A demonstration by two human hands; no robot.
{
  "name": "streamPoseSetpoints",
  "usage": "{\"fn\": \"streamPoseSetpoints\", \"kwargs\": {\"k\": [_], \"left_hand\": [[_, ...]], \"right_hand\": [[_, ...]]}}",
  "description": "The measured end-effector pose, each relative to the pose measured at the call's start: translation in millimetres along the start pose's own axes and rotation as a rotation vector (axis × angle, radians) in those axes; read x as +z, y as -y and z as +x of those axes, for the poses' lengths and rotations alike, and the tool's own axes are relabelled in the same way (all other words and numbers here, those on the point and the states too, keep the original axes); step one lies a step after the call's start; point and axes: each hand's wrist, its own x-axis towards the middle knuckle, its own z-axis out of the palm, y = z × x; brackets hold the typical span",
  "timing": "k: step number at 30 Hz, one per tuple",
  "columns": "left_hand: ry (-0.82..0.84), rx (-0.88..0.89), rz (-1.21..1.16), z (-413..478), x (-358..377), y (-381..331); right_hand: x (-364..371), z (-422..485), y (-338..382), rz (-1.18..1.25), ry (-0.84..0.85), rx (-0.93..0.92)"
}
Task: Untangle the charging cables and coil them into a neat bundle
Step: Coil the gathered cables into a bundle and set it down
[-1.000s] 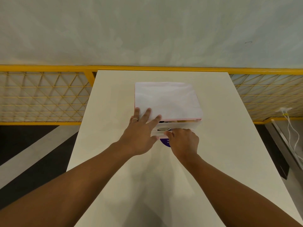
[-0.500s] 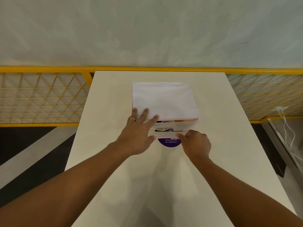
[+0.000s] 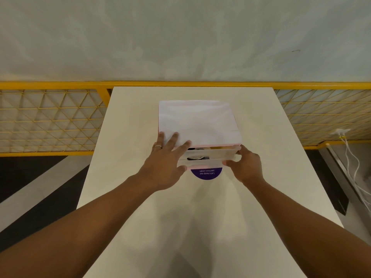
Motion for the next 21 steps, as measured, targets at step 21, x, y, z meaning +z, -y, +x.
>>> {"fn": "streamPoseSetpoints", "kwargs": {"k": [21], "left_hand": [[-0.015,-0.070,-0.067,1,-26,-13]], "right_hand": [[-18,-10,-5,-0.397,0.352,0.046]]}}
